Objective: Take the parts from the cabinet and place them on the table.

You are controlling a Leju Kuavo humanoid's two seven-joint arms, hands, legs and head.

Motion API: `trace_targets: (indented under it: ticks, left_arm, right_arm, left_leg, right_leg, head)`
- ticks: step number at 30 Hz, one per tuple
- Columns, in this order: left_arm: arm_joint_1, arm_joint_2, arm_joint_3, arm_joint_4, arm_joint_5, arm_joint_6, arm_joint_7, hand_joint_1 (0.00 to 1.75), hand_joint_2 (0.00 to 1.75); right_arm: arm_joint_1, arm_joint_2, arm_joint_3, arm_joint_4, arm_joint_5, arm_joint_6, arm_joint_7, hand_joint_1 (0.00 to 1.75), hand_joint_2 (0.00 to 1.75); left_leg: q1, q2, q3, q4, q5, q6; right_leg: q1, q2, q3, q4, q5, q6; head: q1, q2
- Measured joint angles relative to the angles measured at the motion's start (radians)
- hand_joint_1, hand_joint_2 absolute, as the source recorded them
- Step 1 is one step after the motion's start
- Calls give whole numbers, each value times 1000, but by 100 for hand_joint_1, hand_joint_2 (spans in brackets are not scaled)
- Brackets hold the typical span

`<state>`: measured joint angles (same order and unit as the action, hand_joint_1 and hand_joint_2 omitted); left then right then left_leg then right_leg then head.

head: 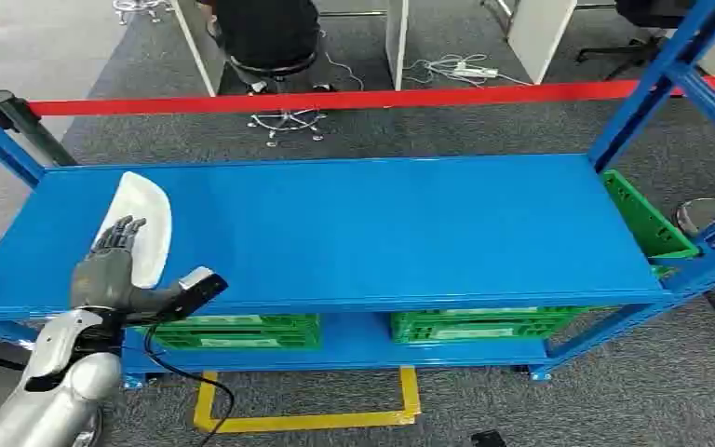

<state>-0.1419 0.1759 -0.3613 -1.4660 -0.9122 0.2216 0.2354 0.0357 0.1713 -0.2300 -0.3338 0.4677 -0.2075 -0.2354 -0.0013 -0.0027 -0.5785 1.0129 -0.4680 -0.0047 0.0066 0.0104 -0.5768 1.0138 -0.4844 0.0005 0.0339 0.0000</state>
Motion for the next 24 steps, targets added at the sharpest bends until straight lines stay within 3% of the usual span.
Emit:
trace_targets:
  ticks: [2, 4, 6, 7, 8, 9, 10, 12, 13, 14, 18, 19, 20, 23, 24]
  left_arm:
    - [0, 0, 0, 2, -11, -9, 4, 0, 175]
    - [-4, -5, 0, 2, -23, -15, 4, 0, 175]
    - [-6, -7, 0, 5, -34, -24, 8, 0, 175]
    - [-6, -8, 0, 6, -43, -27, 12, 0, 175]
    - [-6, -9, 0, 12, -55, -33, 23, 0, 175]
    - [-8, -9, 0, 19, -69, -37, 32, 0, 175]
    - [-13, -9, 0, 26, -82, -43, 41, 0, 175]
    - [-29, -9, 0, 52, -104, -54, 55, 0, 175]
    - [-37, -9, 0, 62, -109, -58, 55, 0, 175]
    - [-45, -8, 2, 69, -114, -60, 56, 0, 175]
    - [-68, -10, 5, 113, -116, -68, 56, 0, 175]
    - [-72, -9, 7, 118, -116, -68, 56, 0, 175]
    - [-79, -9, 7, 120, -116, -69, 56, 0, 175]
    - [-93, -10, 8, 160, -116, -89, 56, 0, 175]
    - [-93, -11, 7, 175, -116, -95, 56, 0, 175]
  right_arm:
    - [3, 2, -1, -5, 2, 2, 2, 0, 0]
    - [3, 2, -2, -13, 6, 4, 3, 0, 0]
    - [2, 2, -4, -15, 11, 8, 6, 0, 0]
    - [4, 2, -6, -15, 13, 10, 6, 0, 0]
    - [6, 2, -7, -15, 17, 12, 8, 0, 0]
    - [6, 2, -8, -15, 19, 14, 8, 0, 0]
    - [6, 2, -8, -16, 21, 15, 8, 0, 0]
    - [1, 2, -8, -17, 27, 18, 8, 0, 0]
    - [-1, 2, -8, -20, 29, 20, 8, 0, 0]
    - [-5, 2, -8, -21, 31, 22, 8, 0, 0]
    - [-3, 4, -9, -21, 34, 27, 9, 0, 0]
    - [-4, 5, -10, -21, 35, 27, 9, 0, 0]
    - [-5, 5, -10, -22, 35, 27, 9, 0, 0]
    - [-7, 5, -11, -22, 36, 31, 9, 0, 0]
    - [-7, 5, -13, -22, 37, 31, 9, 0, 0]
  left_leg:
    - [0, 0, 1, -6, 3, 10]
    - [7, 1, 5, -12, 8, 17]
    - [7, 3, 4, -12, 7, 25]
    - [6, 3, 4, -12, 7, 25]
    - [6, 3, 4, -11, 7, 25]
    - [6, 3, 5, -11, 7, 25]
    - [6, 2, 5, -11, 7, 25]
    - [7, 1, 9, -11, 4, 21]
    - [6, 1, 10, -10, 2, 17]
    - [-2, 0, 4, -7, 1, 12]
    - [2, 0, 5, -9, 6, -6]
    - [4, 1, 2, 0, -9, -11]
    - [4, 1, -13, 33, -35, -15]
    - [6, 1, -111, 247, -133, -23]
    - [6, 1, -133, 291, -140, -23]
  right_leg:
    - [-1, -1, 2, -2, -1, 9]
    - [-2, -2, -23, 39, -34, 20]
    - [-8, -3, -96, 194, -109, 29]
    - [-9, -3, -132, 267, -136, 33]
    - [-9, -3, -158, 316, -146, 35]
    - [-9, -3, -161, 314, -130, 36]
    - [-10, -3, -141, 269, -95, 35]
    - [-10, -4, -52, 88, -3, 30]
    - [-9, -6, -19, 15, 10, 27]
    - [-6, -5, 1, 0, -1, 25]
    - [-6, -1, -4, -3, 7, 1]
    - [-10, -2, -1, -8, 11, -6]
    - [-10, -2, -1, -9, 12, -9]
    - [-8, -3, -1, -8, 11, -15]
    - [-7, -3, -1, -8, 10, -16]
  head:
    - [-1, 0]
    - [1, 0]
    - [3, 0]
    - [5, 0]
    - [5, 0]
    - [5, 0]
    - [6, 0]
    - [5, 0]
    - [6, 0]
    - [5, 0]
    - [3, 0]
    - [2, 0]
    - [-2, 0]
    - [-3, 0]
    - [-3, 0]
